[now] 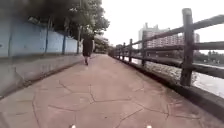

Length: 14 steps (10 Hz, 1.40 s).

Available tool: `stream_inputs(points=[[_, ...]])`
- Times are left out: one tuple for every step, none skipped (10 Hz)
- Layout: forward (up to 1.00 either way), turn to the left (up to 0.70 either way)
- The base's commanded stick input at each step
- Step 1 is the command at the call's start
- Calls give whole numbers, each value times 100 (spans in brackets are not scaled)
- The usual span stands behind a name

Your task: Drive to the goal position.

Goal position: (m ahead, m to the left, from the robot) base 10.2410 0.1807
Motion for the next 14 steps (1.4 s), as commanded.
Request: stream_inputs(points=[[100, 0], [100, 0], [100, 0], [100, 0], [100, 0], [100, 0], [100, 0], [100, -40], [100, -35], [100, -16], [100, 0], [100, 0], [100, 0], [100, 0]])
